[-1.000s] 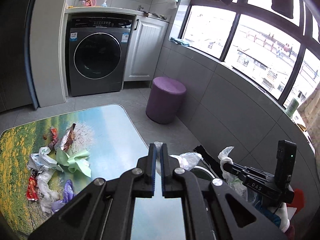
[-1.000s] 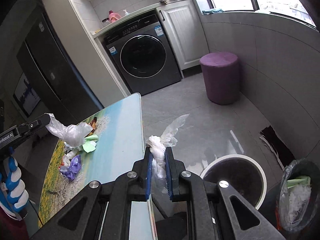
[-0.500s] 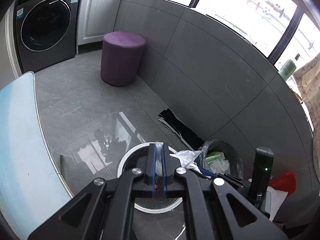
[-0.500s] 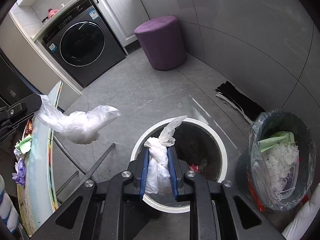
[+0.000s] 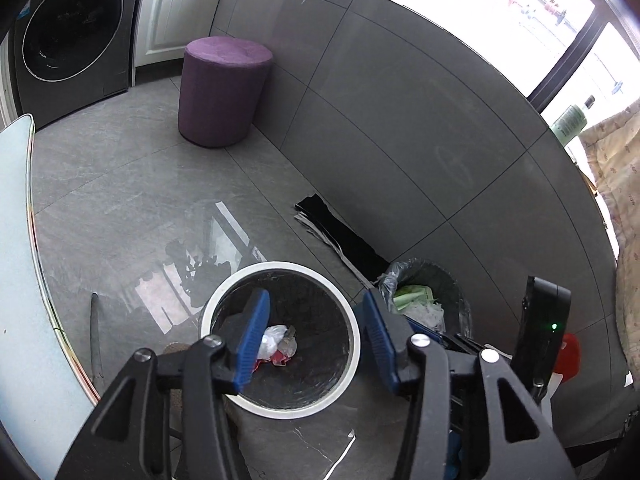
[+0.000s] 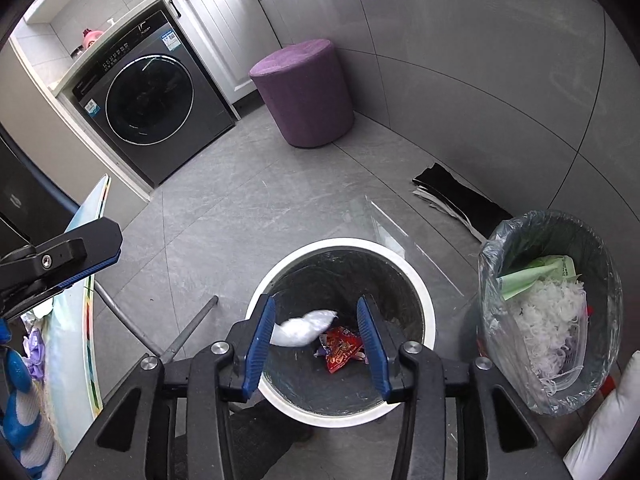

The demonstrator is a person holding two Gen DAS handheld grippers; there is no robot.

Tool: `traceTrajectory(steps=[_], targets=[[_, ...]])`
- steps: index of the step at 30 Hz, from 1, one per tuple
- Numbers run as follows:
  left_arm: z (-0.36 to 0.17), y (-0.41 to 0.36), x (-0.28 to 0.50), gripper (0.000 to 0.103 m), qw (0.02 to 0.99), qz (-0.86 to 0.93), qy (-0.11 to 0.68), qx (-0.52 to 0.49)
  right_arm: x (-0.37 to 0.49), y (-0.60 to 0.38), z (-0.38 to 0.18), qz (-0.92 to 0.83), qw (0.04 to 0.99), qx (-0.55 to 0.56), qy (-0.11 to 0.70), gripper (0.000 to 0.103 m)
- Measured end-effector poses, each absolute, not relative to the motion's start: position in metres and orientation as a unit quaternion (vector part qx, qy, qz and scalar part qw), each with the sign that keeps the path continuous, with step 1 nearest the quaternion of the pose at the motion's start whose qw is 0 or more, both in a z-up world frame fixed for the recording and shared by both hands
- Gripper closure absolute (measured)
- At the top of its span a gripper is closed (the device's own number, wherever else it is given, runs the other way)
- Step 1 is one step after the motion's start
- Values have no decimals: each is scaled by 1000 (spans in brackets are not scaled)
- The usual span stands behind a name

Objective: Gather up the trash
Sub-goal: 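Carry both items over the trash bin and open both grippers, then return both grippers to the table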

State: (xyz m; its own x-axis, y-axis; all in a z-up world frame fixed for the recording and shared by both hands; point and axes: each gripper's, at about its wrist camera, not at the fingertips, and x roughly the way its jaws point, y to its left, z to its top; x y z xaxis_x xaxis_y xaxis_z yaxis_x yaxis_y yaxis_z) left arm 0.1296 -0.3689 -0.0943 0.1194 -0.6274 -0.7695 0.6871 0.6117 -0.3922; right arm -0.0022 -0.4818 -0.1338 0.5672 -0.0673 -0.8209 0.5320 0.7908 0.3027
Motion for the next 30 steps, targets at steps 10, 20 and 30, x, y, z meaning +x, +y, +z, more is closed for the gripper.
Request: traceTrajectory(steps=[10, 20, 30], targets=[[-47, -325, 108, 56, 809, -407, 422, 47, -17, -463, -88, -170, 870, 254, 388, 62], [-4, -228, 88, 54, 884, -299, 345, 106, -9, -397, -35, -106, 908, 197, 354, 59], [17, -99, 100, 47, 918, -205, 330, 84, 17, -316, 5, -10, 932, 138, 335, 58]])
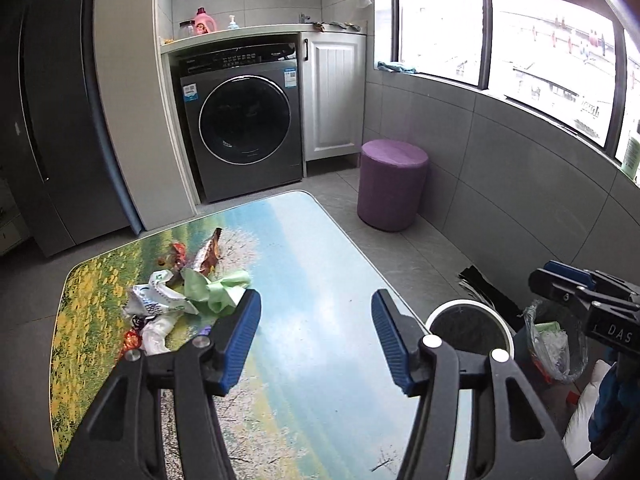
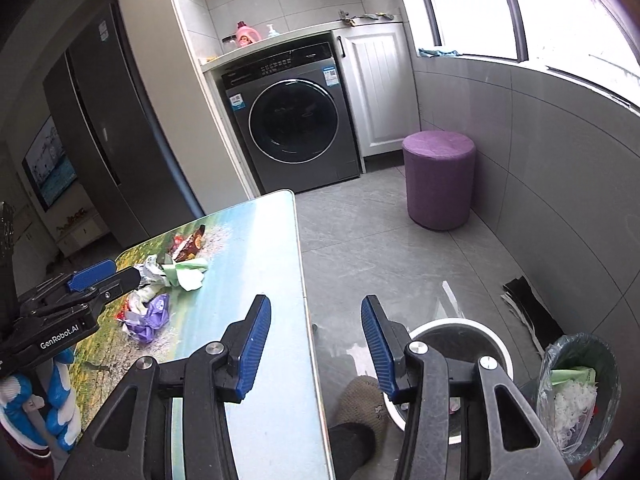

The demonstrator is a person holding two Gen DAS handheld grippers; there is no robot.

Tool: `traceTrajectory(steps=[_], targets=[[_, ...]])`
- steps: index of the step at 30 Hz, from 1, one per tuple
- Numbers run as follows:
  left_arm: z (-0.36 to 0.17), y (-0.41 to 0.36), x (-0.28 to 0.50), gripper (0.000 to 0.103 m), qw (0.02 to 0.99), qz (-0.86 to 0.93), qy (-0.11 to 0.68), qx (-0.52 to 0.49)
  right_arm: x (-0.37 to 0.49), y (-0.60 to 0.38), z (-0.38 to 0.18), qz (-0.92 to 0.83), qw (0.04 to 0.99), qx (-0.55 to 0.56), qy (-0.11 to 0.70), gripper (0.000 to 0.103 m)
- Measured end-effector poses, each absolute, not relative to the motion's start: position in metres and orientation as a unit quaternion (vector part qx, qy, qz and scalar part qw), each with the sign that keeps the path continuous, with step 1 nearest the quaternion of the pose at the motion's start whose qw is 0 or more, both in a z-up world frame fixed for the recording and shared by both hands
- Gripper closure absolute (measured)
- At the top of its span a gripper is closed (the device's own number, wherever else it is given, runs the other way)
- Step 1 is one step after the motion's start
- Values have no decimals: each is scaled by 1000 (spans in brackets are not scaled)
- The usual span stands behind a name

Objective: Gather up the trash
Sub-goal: 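Return both grippers to the table, then grasp white plastic with the left gripper while the right gripper grasps the green paper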

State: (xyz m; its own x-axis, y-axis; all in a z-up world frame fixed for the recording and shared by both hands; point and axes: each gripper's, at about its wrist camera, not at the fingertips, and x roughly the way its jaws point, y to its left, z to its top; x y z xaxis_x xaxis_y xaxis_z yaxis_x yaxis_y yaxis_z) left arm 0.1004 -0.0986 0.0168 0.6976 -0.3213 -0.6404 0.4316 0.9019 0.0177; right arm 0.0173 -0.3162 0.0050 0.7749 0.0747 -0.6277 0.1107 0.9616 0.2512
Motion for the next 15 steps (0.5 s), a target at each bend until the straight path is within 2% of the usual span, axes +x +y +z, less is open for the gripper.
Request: traceTrajectory(steps=[9, 15], targets=[[-3, 21, 130, 47, 924, -115, 362, 40, 54, -261, 5, 60, 930, 117, 344, 58], [-27, 69, 154, 47, 911, -98, 400, 9, 93, -224, -11, 105, 918, 100, 369, 58]])
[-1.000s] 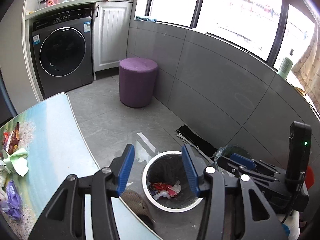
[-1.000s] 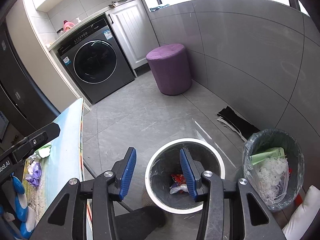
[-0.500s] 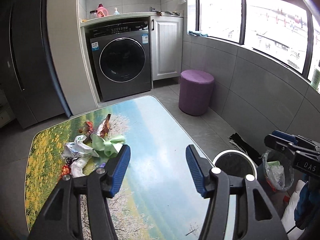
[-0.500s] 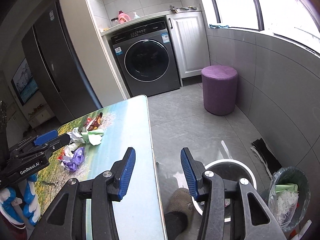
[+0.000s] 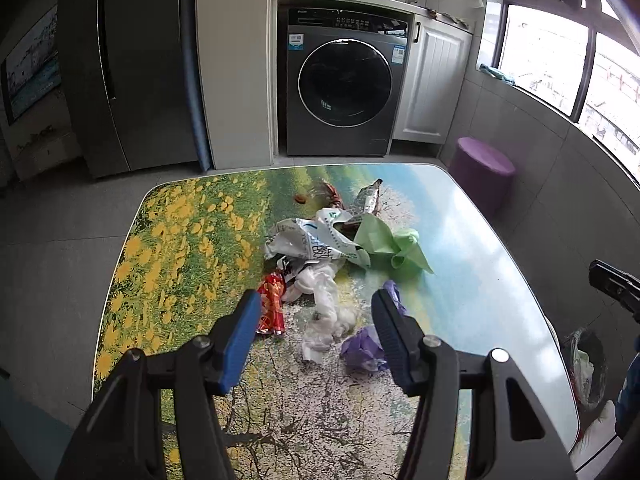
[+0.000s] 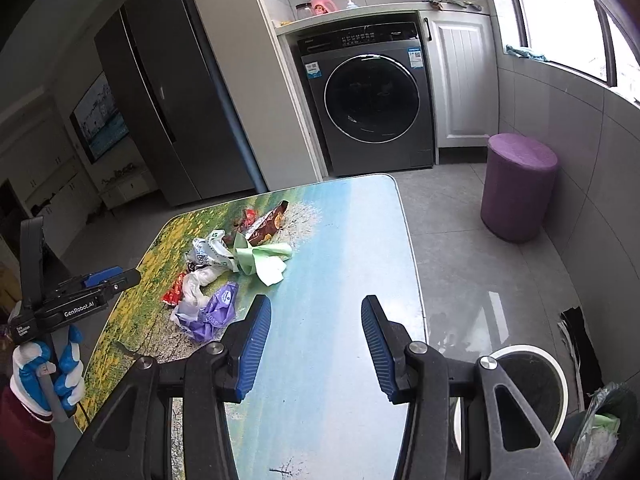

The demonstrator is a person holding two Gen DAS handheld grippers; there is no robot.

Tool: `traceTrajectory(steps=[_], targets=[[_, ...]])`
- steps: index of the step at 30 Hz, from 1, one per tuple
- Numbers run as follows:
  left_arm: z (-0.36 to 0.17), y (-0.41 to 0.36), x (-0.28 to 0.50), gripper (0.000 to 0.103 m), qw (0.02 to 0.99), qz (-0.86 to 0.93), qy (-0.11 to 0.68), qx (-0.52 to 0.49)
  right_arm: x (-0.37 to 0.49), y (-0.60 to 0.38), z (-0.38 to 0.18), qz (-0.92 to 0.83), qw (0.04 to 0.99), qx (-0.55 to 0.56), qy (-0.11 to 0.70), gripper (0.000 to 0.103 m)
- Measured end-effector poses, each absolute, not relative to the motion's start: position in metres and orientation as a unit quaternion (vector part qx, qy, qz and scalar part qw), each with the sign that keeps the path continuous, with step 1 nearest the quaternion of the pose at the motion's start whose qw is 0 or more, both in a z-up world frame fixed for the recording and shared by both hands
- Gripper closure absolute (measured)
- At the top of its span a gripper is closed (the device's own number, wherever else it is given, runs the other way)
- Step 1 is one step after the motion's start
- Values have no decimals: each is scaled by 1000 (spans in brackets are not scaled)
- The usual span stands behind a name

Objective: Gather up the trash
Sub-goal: 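Grasp white plastic with the left gripper while the right gripper grasps the green paper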

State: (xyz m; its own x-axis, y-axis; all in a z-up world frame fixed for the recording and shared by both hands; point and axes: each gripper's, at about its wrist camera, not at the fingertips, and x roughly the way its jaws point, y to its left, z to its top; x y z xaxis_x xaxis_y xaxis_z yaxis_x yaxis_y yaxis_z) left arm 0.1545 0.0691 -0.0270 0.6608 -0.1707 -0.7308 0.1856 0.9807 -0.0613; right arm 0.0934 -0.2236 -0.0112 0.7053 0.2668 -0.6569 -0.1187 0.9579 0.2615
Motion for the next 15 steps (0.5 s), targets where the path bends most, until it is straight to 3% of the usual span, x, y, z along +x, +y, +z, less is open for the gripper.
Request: traceTrajectory(steps=[12, 15], targets=[[-84, 60, 199, 48, 874, -133, 467, -11, 165, -168, -53, 169, 891, 82, 414, 58], [-95, 56, 210, 53, 868, -134, 478, -9, 182, -156, -64, 181, 883, 76, 425, 58]])
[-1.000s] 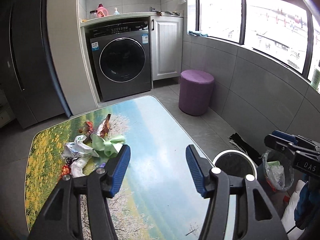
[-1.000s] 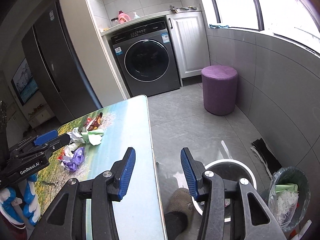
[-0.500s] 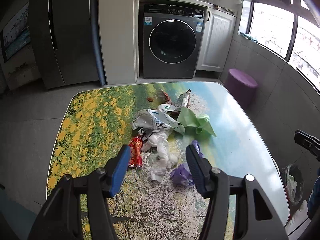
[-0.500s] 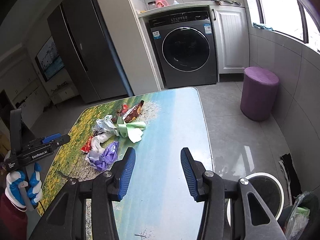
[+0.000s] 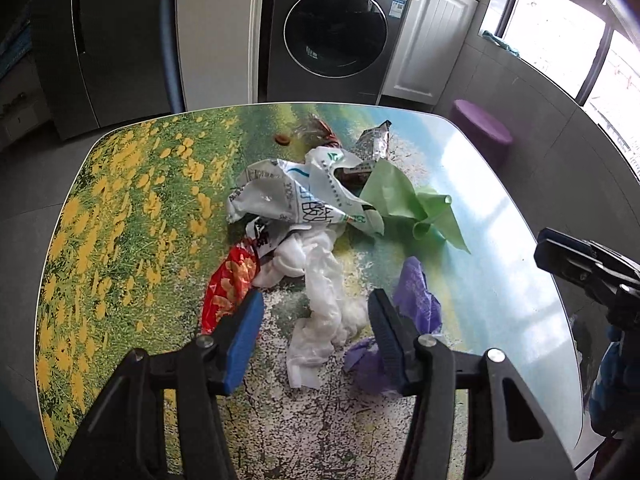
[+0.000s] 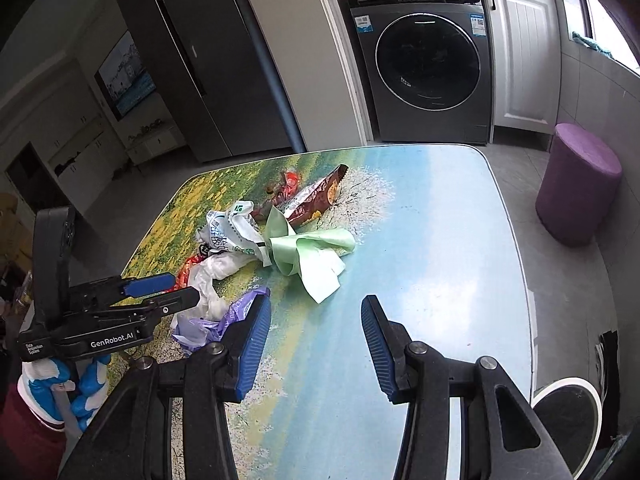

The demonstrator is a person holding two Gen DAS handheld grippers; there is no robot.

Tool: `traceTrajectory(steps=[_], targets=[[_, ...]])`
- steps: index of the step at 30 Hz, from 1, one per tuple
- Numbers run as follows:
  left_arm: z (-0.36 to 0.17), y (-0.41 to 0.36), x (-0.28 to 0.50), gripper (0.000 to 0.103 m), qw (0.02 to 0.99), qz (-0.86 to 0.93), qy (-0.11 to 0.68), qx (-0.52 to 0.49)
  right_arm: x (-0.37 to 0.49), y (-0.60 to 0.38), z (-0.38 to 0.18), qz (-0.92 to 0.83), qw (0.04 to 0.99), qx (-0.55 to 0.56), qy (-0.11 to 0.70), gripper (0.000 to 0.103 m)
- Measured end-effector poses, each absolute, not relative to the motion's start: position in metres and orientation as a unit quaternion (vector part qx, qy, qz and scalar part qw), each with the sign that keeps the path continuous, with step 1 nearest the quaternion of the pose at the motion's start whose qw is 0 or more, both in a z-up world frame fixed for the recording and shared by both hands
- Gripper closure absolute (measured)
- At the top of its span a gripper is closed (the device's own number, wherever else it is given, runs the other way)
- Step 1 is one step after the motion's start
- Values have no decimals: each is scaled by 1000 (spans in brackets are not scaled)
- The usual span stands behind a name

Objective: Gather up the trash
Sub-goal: 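Grasp white plastic with the left gripper while the right gripper grasps the green paper, then carry both items over the trash bin and open both grippers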

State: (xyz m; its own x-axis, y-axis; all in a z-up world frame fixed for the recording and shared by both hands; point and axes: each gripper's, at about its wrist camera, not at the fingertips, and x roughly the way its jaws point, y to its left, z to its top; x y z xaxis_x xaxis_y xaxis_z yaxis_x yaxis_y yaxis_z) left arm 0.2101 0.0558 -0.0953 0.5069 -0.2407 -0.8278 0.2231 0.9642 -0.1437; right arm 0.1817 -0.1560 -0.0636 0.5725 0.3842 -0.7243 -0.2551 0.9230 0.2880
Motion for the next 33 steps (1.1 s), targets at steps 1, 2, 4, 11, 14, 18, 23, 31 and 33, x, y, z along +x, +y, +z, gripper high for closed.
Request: traceTrajectory(steps=[1, 2, 4, 11, 14, 18, 23, 31, 33], targets=[[-99, 56, 213, 55, 866, -134, 482, -12, 188, -153, -67, 184, 881, 76, 428, 58], [-102, 56, 216, 57, 864, -134, 485, -15, 193, -150, -69, 189, 879, 77, 430, 58], [-107, 57, 221, 62, 861, -134, 490, -21, 203, -143, -74, 197, 876, 78, 433, 58], [-114, 63, 225, 82, 858, -143, 492, -36, 236, -123, -93, 204, 867, 73, 448, 58], [-114, 64, 224, 89, 860, -148, 487, -34, 244, -119, -101, 213, 862, 76, 454, 67], [-109, 66, 219, 92, 866, -145, 478, -28, 244, -118, -104, 222, 861, 77, 451, 86], [-97, 69, 210, 93, 872, -141, 467, -32, 228, -127, -96, 232, 865, 82, 438, 86], [-65, 68, 183, 93, 889, -137, 435, -32, 170, -154, -60, 235, 881, 98, 400, 86], [-55, 66, 175, 93, 894, -137, 425, -29, 153, -165, -50, 232, 886, 102, 389, 86]])
